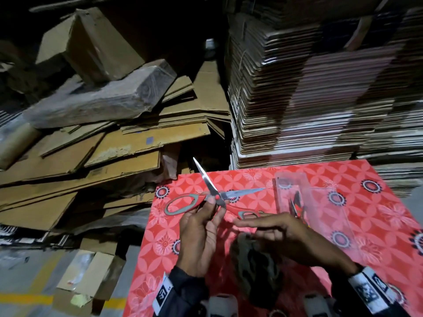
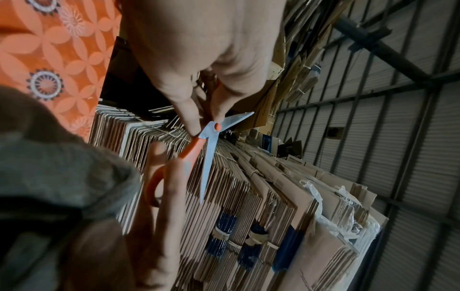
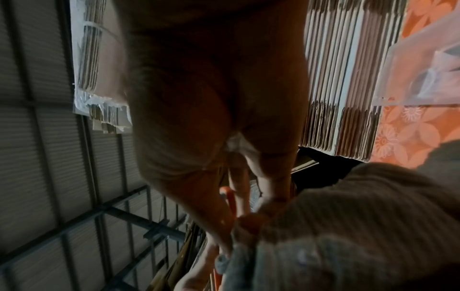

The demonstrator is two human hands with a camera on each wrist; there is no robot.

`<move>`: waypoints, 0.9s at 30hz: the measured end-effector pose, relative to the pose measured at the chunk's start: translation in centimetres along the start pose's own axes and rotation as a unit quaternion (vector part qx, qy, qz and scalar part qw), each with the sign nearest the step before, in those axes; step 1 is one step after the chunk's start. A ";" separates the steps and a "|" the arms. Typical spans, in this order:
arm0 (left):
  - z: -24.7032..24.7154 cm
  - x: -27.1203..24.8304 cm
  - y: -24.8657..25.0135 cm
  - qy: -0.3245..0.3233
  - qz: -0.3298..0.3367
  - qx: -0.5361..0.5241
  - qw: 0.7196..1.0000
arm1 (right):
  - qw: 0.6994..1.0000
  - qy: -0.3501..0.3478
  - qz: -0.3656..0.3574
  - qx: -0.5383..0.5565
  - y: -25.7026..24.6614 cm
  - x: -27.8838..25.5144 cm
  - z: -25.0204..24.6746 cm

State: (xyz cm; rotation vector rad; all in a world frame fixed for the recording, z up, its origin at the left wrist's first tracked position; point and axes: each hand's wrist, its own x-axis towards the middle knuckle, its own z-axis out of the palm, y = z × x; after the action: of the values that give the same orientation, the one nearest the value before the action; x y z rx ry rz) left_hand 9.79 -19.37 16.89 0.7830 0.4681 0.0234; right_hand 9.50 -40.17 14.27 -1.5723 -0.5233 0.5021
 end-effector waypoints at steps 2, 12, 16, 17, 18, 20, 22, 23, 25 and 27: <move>0.0 0.0 -0.1 0.002 0.000 -0.004 1.000 | 1.000 0.024 -0.016 -0.009 -0.7 0.3 0.1; -2.6 0.6 3.3 -0.034 0.029 0.024 0.999 | 0.994 0.095 -0.033 -0.053 -1.4 -0.9 -1.6; -3.5 1.1 5.3 -0.102 0.120 0.333 0.930 | 0.993 0.074 -0.042 -0.081 -0.5 -1.3 -2.3; -3.3 0.9 5.5 -0.140 0.129 0.400 0.897 | 0.994 0.070 -0.039 -0.081 -0.2 -1.3 -2.4; -3.0 0.8 5.6 -0.177 0.126 0.443 0.870 | 0.994 0.067 -0.032 -0.083 -0.2 -1.3 -2.4; -2.3 0.6 5.4 -0.225 0.118 0.489 0.834 | 0.994 0.065 -0.027 -0.084 -0.4 -1.3 -2.1; -2.0 0.9 4.9 -0.247 0.110 0.515 0.814 | 0.994 0.071 -0.021 -0.076 -0.6 -1.2 -1.6; -1.9 1.0 4.5 -0.252 0.098 0.521 0.809 | 0.995 0.069 -0.017 -0.068 -0.5 -1.2 -1.5; -1.8 1.0 3.7 -0.246 0.083 0.512 0.819 | 0.997 0.053 -0.020 -0.052 -0.4 -1.3 -1.1; -1.7 0.7 2.9 -0.231 0.093 0.483 0.839 | 0.997 0.053 -0.025 -0.044 -0.6 -1.4 -0.6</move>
State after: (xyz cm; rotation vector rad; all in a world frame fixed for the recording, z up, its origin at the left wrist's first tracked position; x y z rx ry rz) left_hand 10.14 -16.03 17.59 1.7799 -0.1103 -0.2376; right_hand 8.72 -41.51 14.89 -1.6549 -0.5084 0.3590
